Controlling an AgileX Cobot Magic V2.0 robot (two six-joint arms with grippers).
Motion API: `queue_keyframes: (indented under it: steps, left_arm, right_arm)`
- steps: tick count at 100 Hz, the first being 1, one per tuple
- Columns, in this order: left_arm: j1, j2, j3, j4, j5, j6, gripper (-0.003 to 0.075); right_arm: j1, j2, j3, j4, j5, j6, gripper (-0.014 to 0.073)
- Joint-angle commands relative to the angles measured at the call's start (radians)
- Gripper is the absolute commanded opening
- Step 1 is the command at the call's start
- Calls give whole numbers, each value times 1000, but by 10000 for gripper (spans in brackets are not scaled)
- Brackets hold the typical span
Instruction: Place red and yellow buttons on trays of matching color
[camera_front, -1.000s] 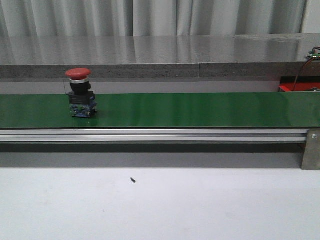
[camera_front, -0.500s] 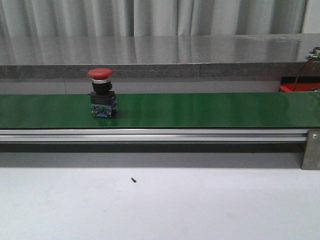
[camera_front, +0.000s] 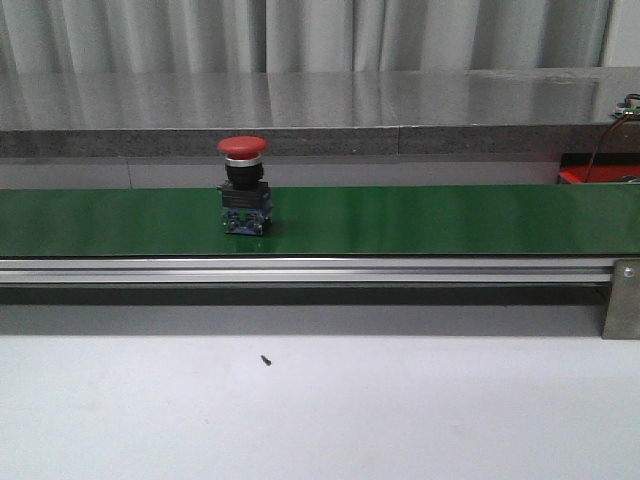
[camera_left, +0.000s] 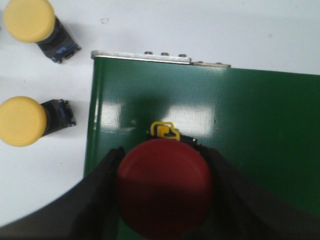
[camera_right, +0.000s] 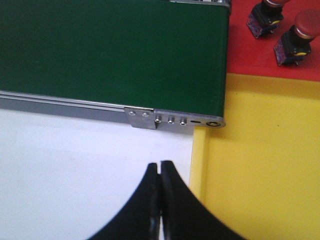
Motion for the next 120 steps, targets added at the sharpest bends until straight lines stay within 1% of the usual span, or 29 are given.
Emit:
queue_keyframes:
  steps: [1, 7, 19, 33, 39, 40, 45, 50, 55, 64, 81, 100, 120]
  left_arm:
    - [-15, -53, -30, -33, -29, -4, 75]
    - [-27, -43, -28, -35, -33, -4, 99]
    - [-48, -15, -21, -35, -26, -4, 183]
    - [-68, -6, -21, -31, -16, -4, 321]
    - [-77, -6, -21, -31, -16, -4, 408]
    - [-79, -6, -21, -31, -16, -4, 408]
    - [-84, -6, -21, -31, -14, -4, 471]
    - [-89, -6, -21, -31, -10, -4, 512]
    - [-91, -8, -21, -31, -5, -4, 536]
    - [-91, -19, -23, -33, 2, -4, 543]
    - [-91, -76, -41, -54, -47, -4, 543]
    - [-92, -155, -90, -81, -54, -4, 543]
    - [-92, -241, -90, -119, -49, 19, 533]
  right_arm:
    - [0, -8, -26, 14, -46, -7, -70]
    - [0, -8, -26, 14, -46, -7, -70]
    - [0, -8, -26, 14, -46, -7, -70]
    - [0, -8, -26, 14, -46, -7, -70]
    - [0, -8, -26, 14, -46, -7, -70]
    - [0, -8, -26, 14, -46, -7, -70]
    - [0, -8, -26, 14, -46, -7, -70]
    - [0, -8, -26, 14, -46, -7, -70]
    - [0, -8, -26, 14, -46, -7, -70]
    - [0, -8, -26, 14, -46, -7, -70]
    - [0, -8, -26, 14, -46, -7, -70]
    - [0, -8, -26, 14, -46, -7, -70]
    - [0, -8, -26, 14, -46, -7, -70]
